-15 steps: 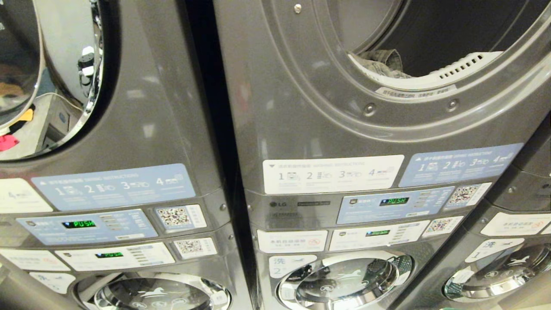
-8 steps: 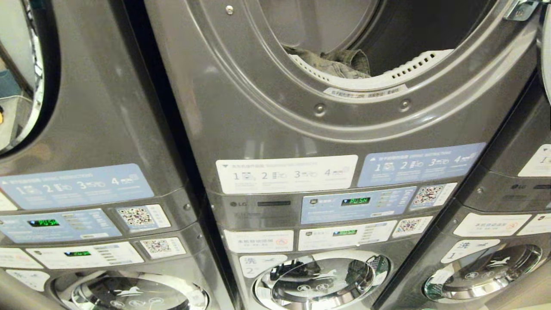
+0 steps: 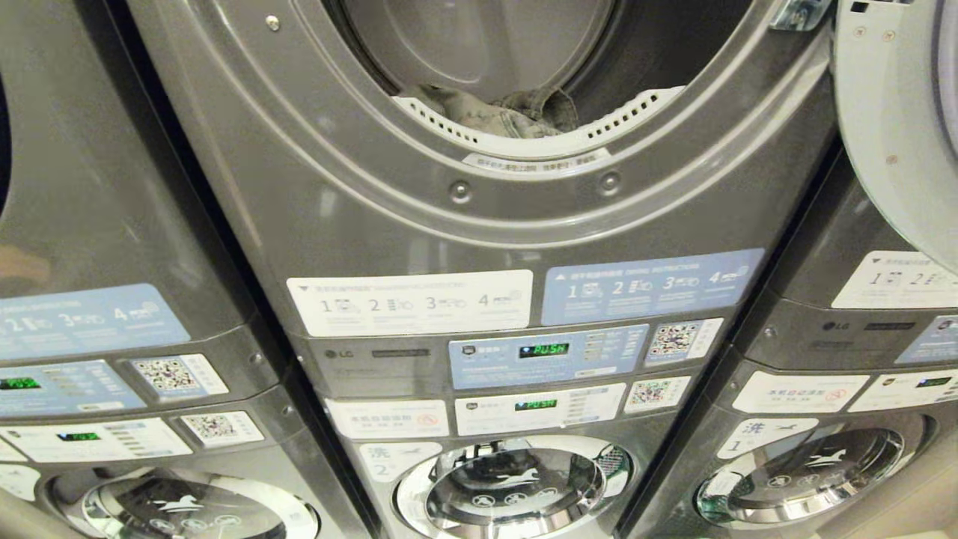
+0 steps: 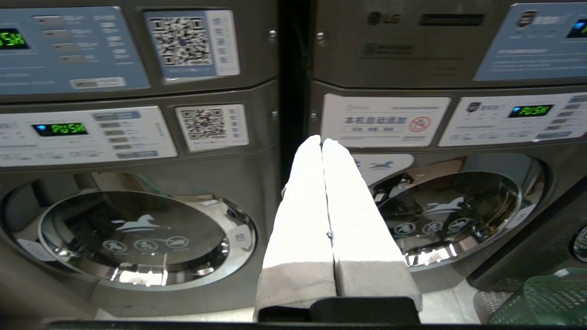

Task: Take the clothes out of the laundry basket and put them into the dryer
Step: Close the dryer

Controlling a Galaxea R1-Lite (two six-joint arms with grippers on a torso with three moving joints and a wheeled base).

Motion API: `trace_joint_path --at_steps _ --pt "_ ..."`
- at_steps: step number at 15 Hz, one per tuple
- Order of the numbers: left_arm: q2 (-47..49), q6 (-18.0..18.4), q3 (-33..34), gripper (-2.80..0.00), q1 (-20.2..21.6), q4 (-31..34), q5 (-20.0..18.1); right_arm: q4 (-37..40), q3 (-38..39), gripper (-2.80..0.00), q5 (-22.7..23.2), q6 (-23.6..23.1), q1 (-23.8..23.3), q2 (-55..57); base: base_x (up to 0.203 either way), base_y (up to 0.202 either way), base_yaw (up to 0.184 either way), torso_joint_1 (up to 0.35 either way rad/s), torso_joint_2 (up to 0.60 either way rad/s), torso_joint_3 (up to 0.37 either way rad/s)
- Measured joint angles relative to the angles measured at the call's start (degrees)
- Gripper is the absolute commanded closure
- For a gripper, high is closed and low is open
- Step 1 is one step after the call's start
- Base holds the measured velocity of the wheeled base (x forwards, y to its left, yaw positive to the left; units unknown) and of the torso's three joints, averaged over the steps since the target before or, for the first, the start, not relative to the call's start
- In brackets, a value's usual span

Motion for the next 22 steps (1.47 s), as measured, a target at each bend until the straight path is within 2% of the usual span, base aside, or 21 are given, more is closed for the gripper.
trace_joint_path --at_steps 6,10,22 --pt "0.0 -0.2 0.0 0.0 0.0 0.0 0.0 0.0 0.1 0.0 0.0 0.0 0.0 0.0 0.0 -0.175 0.002 -0.001 0.0 0.004" --pt "0.0 -0.2 0.0 0.0 0.0 0.0 0.1 0.0 0.1 0.0 0.0 0.0 0.0 0.0 -0.018 -0.002 0.001 0.003 0.0 0.001" --pt "0.0 -0.3 0.0 0.0 0.0 0.0 0.1 0.0 0.0 0.0 0.0 0.1 0.0 0.0 -0.19 0.0 0.001 0.001 0.01 0.003"
